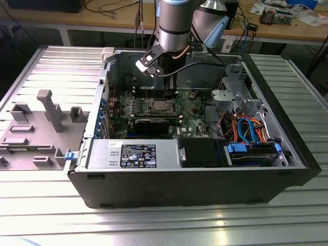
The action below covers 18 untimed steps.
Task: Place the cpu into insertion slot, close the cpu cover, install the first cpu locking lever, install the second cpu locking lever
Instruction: 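Close the cpu cover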
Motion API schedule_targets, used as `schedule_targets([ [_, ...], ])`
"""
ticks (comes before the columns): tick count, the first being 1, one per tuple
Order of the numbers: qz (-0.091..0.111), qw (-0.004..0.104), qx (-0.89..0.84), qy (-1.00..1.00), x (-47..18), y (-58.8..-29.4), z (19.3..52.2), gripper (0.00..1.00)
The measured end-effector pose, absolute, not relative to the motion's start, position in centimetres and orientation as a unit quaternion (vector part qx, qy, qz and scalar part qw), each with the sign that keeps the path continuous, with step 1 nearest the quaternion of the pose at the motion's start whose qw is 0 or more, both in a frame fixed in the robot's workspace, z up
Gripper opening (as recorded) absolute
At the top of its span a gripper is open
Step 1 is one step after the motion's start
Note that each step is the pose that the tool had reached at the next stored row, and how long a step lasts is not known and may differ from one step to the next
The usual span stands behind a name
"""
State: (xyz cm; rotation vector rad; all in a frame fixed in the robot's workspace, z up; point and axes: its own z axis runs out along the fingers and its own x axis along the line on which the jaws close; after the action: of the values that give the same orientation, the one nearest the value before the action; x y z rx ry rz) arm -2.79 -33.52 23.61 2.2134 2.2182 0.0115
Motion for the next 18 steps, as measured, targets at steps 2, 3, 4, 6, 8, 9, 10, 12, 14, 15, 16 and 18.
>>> schedule_targets([
  [2,0.004,0.004,0.706,0.708,-2.79,-33.52,23.61,0.11],
  [3,0.004,0.004,0.706,0.708,-2.79,-33.52,23.61,0.11],
  [4,0.004,0.004,0.706,0.708,-2.79,-33.52,23.61,0.11],
  [6,0.004,0.004,0.706,0.708,-2.79,-33.52,23.6,0.11],
  [8,0.004,0.004,0.706,0.708,-2.84,-33.52,23.6,0.11],
  [9,0.004,0.004,0.706,0.708,-2.88,-33.52,23.6,0.11],
  [10,0.004,0.004,0.706,0.708,-2.96,-33.52,23.6,0.11],
  [12,0.004,0.004,0.706,0.708,-3.2,-33.52,23.6,0.11],
  [14,0.004,0.004,0.706,0.708,-3.39,-33.52,23.6,0.11],
  [15,0.004,0.004,0.706,0.708,-3.48,-33.52,23.59,0.11],
  [16,0.004,0.004,0.706,0.708,-3.52,-33.52,23.59,0.11],
  [18,0.004,0.004,0.706,0.708,-3.55,-33.52,23.59,0.11],
])
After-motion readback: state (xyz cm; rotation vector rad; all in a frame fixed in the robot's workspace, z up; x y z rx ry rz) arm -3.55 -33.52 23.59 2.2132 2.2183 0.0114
